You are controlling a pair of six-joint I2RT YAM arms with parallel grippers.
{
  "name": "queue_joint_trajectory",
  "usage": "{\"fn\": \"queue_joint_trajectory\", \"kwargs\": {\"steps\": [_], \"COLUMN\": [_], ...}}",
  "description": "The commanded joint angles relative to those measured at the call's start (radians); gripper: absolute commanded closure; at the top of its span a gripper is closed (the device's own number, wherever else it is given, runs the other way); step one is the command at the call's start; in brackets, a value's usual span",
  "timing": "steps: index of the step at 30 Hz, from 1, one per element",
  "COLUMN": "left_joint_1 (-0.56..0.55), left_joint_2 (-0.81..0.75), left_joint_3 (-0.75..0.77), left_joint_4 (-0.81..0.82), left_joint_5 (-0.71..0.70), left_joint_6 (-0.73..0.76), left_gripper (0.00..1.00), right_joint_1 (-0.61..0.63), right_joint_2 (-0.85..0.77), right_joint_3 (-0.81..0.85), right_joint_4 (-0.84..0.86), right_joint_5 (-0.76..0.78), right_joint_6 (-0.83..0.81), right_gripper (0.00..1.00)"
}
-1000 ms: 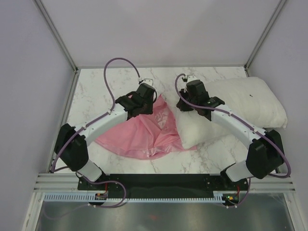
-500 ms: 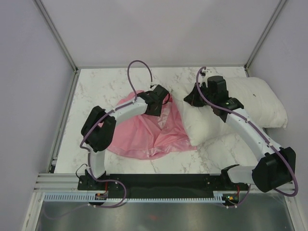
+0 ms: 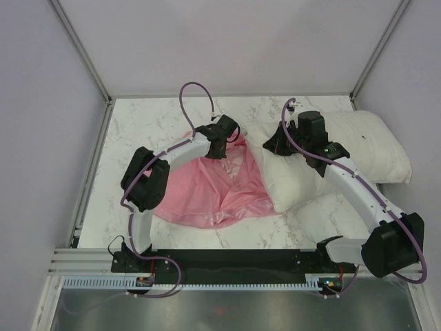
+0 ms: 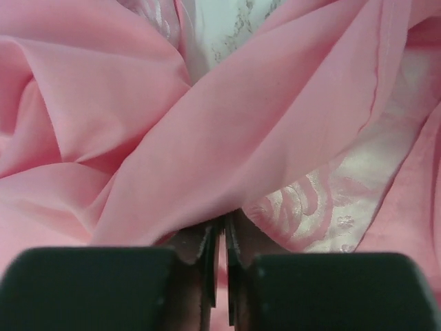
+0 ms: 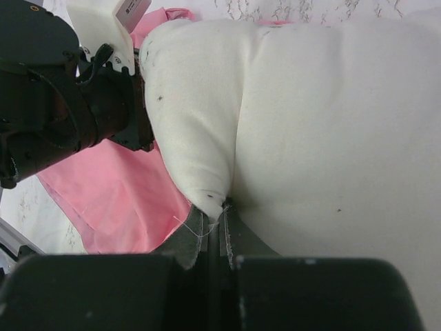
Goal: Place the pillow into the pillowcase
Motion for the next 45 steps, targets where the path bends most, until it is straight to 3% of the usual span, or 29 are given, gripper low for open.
{"fn": "queue_joint_trajectory", "kwargs": {"steps": [1,3,10,19,24,28,34,39,45], "left_joint_1": [0.001,0.001,0.002,0.001,0.002,0.005,0.016,0.017,0.017], "left_joint_2": [-0.067,-0.131,-0.277,-0.318,-0.363,-0.372,-0.374,-0.433,-0.539], "left_joint_3": [0.003,-0.031,-0.155,-0.189,-0.220,-0.229,-0.217,-0.235,-0.261], "left_joint_4": [0.004,0.005,0.010,0.062,0.057,0.057,0.050,0.041,0.011], "left_joint_5": [0.062,0.101,0.202,0.360,0.348,0.337,0.334,0.346,0.417], "left_joint_6": [0.006,0.018,0.033,0.027,0.038,0.043,0.043,0.024,0.023], "left_gripper": [0.92,0.98,0.98,0.95,0.97,0.98,0.98,0.98,0.98], "right_joint_1": [-0.018,-0.020,-0.021,-0.023,-0.020,0.092,0.253,0.275,0.275], "right_joint_2": [-0.042,-0.042,-0.053,-0.057,-0.038,-0.034,-0.047,0.128,0.373], "right_joint_3": [0.002,0.005,0.001,0.015,0.013,0.036,0.027,-0.039,-0.096], "right_joint_4": [0.034,0.023,0.000,-0.023,-0.045,-0.092,-0.143,-0.086,0.078], "right_joint_5": [0.000,0.005,0.009,-0.003,-0.086,-0.104,0.029,0.165,0.167], "right_joint_6": [-0.006,-0.015,-0.046,-0.070,-0.095,-0.124,-0.125,-0.127,-0.067], "right_gripper": [1.00,1.00,1.00,1.00,1.00,1.00,1.00,1.00,1.00]}}
